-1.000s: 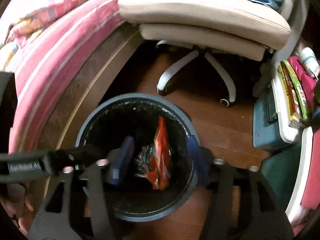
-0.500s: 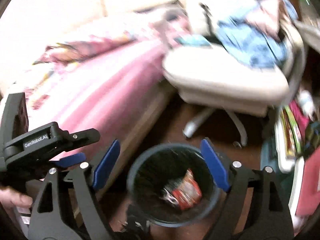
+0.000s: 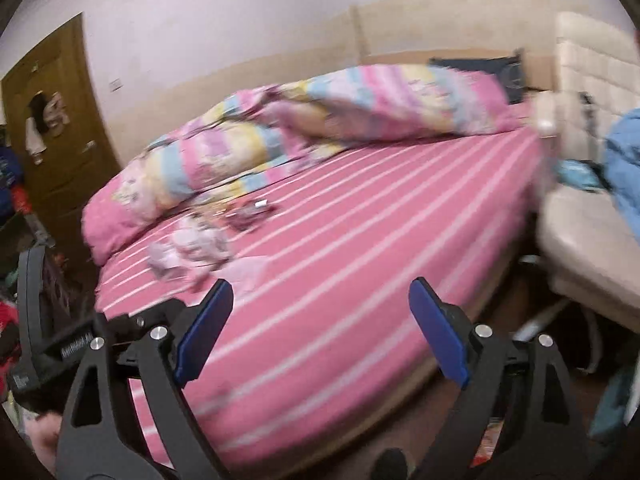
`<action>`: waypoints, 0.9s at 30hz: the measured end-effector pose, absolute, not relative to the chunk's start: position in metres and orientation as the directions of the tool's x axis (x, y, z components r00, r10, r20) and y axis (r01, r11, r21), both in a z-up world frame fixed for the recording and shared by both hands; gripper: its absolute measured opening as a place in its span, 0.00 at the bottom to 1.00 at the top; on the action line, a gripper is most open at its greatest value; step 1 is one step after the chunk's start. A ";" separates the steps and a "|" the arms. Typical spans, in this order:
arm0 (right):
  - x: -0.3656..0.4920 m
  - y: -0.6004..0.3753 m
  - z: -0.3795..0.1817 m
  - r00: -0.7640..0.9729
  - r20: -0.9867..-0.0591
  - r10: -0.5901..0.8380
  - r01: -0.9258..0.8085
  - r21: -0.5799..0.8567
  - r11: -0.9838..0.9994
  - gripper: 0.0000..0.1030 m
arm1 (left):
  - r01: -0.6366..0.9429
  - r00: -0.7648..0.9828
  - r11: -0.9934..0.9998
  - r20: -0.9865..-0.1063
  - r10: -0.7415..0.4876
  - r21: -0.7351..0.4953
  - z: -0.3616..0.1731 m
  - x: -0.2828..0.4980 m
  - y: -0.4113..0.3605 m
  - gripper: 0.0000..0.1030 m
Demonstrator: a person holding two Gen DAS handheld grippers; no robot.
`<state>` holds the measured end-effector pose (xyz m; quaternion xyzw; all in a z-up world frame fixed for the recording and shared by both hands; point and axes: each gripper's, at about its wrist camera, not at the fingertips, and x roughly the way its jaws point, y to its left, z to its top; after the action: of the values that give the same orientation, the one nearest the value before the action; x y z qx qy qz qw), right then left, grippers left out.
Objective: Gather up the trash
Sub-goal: 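Move both open tools back over the remaining trash on the bed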
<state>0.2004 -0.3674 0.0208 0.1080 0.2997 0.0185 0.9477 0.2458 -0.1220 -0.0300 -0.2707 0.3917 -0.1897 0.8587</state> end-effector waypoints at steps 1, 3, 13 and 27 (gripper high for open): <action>0.214 -0.349 0.014 0.813 -0.568 0.126 0.001 0.218 0.976 0.86 | 0.096 0.637 0.796 -0.577 -0.511 -0.598 -0.034 0.248 -0.105 0.86; 0.235 -0.323 0.001 0.801 -0.577 0.158 -0.040 0.212 0.976 0.86 | 0.058 0.664 0.821 -0.592 -0.457 -0.569 -0.040 0.256 -0.071 0.86; 0.336 -0.237 -0.082 0.714 -0.672 0.195 -0.115 0.161 0.980 0.86 | -0.025 0.700 0.870 -0.630 -0.337 -0.493 -0.086 0.322 0.027 0.86; 0.410 -0.210 -0.128 0.656 -0.744 0.128 -0.111 0.072 0.991 0.86 | -0.025 0.679 0.852 -0.635 -0.369 -0.522 -0.112 0.411 0.047 0.75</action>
<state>0.4099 -0.2097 -0.1280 0.0102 0.4093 0.0657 0.9100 0.4107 0.0470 -0.1118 -0.2534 0.3888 -0.0978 0.8804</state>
